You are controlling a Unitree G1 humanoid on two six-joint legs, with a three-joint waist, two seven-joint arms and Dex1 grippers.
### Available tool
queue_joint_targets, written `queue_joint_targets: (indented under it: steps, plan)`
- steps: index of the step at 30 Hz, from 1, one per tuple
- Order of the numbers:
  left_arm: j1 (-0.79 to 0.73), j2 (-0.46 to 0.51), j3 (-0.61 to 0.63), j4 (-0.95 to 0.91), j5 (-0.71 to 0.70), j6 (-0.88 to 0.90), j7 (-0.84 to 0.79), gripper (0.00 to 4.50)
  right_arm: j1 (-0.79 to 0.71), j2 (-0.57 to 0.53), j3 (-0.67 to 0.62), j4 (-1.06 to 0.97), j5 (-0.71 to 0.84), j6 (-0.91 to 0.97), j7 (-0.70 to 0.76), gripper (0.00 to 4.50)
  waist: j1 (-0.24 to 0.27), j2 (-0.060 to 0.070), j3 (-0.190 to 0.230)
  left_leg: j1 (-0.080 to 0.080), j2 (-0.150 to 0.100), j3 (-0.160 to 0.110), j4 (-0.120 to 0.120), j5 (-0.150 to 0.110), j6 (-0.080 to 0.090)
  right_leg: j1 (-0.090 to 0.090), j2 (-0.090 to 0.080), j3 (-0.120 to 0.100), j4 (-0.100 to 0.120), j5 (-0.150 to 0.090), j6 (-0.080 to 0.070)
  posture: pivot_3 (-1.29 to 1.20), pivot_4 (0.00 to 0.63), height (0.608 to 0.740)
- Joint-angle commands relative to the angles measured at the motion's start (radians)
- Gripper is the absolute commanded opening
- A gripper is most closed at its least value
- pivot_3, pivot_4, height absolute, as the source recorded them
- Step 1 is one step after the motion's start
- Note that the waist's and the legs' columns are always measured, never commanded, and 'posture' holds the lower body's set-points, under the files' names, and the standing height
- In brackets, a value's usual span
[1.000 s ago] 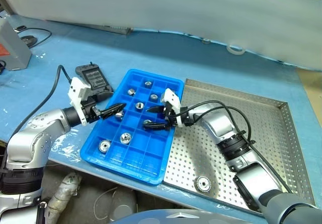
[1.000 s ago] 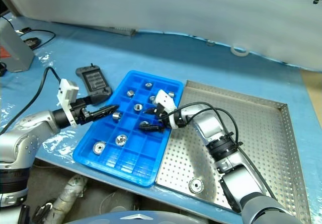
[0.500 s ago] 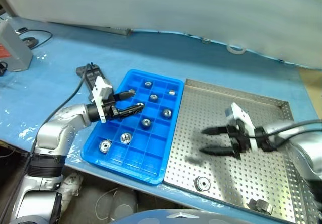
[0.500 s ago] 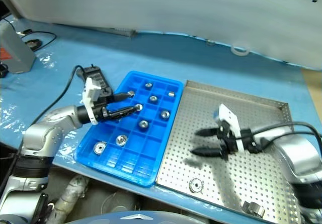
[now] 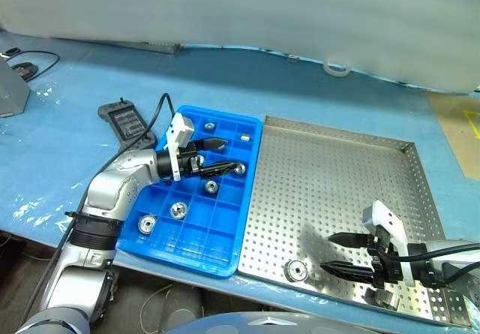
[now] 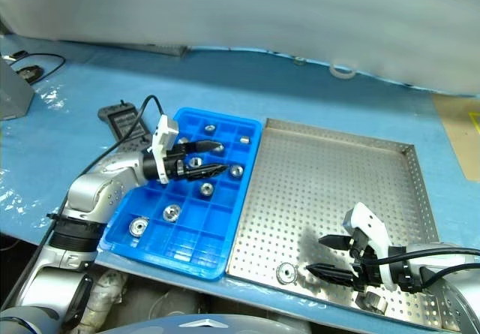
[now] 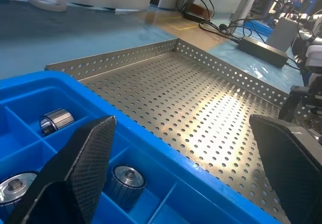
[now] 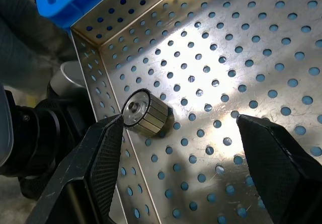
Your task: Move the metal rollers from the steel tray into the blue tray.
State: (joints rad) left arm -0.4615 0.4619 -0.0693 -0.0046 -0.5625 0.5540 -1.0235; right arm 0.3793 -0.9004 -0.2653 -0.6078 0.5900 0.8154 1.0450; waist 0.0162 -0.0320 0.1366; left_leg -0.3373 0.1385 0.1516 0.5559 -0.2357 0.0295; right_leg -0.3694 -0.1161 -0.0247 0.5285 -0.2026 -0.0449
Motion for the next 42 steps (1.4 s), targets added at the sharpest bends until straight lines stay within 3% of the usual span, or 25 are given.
queue_joint_targets:
  steps: [1,8,15,20,24,32,42]
  plan:
    - [0.003,0.005,0.020,-0.042,-0.012,0.008,0.006,4.50,-0.051,0.015,0.023,0.043,-0.005,-0.051,-0.011,3.73,-0.001,0.000,0.000,0.000,0.000,0.000,0.000,0.000,0.000,0.000,0.000,0.000,0.000,0.000,0.000,-0.14,0.150,0.740]
    - [0.036,0.004,0.050,-0.083,-0.016,0.015,0.058,4.50,-0.241,0.092,0.122,0.086,0.006,-0.023,-0.102,3.73,0.005,0.002,0.001,0.001,-0.001,-0.001,0.000,-0.002,-0.003,0.002,0.000,0.000,0.000,0.000,0.000,-0.06,0.150,0.740]
    - [0.028,0.002,0.081,-0.058,-0.010,-0.018,0.081,4.50,-0.367,0.030,0.125,0.123,0.055,0.013,-0.045,3.73,0.028,0.002,0.001,0.000,-0.001,-0.001,0.000,0.000,0.000,0.001,0.000,0.000,0.001,0.000,-0.001,-0.04,0.150,0.740]
    - [0.049,-0.011,0.092,-0.062,-0.008,-0.040,0.090,4.50,-0.312,-0.071,0.087,0.114,0.097,0.011,0.066,3.73,0.038,0.002,0.002,0.000,-0.001,-0.001,0.000,0.000,0.000,0.001,-0.001,0.000,0.001,0.000,-0.001,-0.04,0.150,0.740]
    - [0.043,-0.036,0.074,-0.059,-0.005,-0.044,0.092,4.50,-0.261,-0.100,0.135,0.127,0.038,-0.044,0.087,3.73,0.037,0.002,0.002,0.000,-0.001,-0.001,0.001,0.000,0.001,0.001,-0.001,0.000,0.001,0.000,-0.001,-0.05,0.150,0.740]
    - [0.035,-0.006,0.081,-0.038,0.005,-0.057,0.062,4.50,-0.162,-0.077,0.267,0.172,-0.123,-0.214,0.071,3.73,0.032,0.002,0.001,0.000,-0.001,-0.001,0.001,0.000,0.001,0.000,-0.001,0.000,0.001,0.000,-0.001,-0.04,0.150,0.740]
    - [0.034,-0.005,0.081,-0.026,0.008,-0.061,0.052,4.50,-0.142,-0.037,0.390,0.360,-0.290,-0.487,0.117,3.73,0.026,-0.002,-0.001,0.001,-0.001,-0.001,0.001,0.000,0.000,0.002,-0.001,0.000,0.001,0.000,-0.001,-0.05,0.150,0.740]
